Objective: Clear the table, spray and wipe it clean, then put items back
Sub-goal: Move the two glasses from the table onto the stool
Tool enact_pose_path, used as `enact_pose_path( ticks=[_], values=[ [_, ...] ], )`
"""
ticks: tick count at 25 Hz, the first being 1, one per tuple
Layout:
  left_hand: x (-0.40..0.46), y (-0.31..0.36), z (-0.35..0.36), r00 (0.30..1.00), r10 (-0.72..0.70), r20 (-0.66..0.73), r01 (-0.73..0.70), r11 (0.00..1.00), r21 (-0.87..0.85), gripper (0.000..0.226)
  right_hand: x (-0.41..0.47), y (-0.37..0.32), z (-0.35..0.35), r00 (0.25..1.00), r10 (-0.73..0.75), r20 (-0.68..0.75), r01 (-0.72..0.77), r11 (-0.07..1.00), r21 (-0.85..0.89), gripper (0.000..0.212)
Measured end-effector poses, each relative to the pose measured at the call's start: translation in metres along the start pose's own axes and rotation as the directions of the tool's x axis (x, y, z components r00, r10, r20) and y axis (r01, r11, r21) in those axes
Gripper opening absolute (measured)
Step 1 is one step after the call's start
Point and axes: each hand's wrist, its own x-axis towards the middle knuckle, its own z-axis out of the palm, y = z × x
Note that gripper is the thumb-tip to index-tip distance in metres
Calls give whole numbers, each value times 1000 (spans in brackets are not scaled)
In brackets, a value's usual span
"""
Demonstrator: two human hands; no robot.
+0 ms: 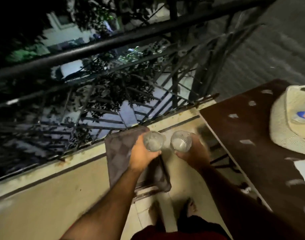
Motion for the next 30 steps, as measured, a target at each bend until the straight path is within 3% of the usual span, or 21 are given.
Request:
enact_pose_path(
  ticks=[12,19,24,30],
  values=[
    [16,-65,-62,929,-227,-293,164,961,-223,79,61,-47,105,971,-124,203,132,991,-26,89],
    [64,-137,-61,884,-317,-344,232,936,-265,84,101,-35,175,955,-110,274,130,990,-57,90],
    [112,-206,-41,866,-349,-358,272,930,-247,90,145,-10,249,933,-257,251,268,963,-11,73],
    [150,-264,-19,865,-370,-338,268,911,-313,92,170,19,301,928,-205,312,260,955,-144,83]
  ],
)
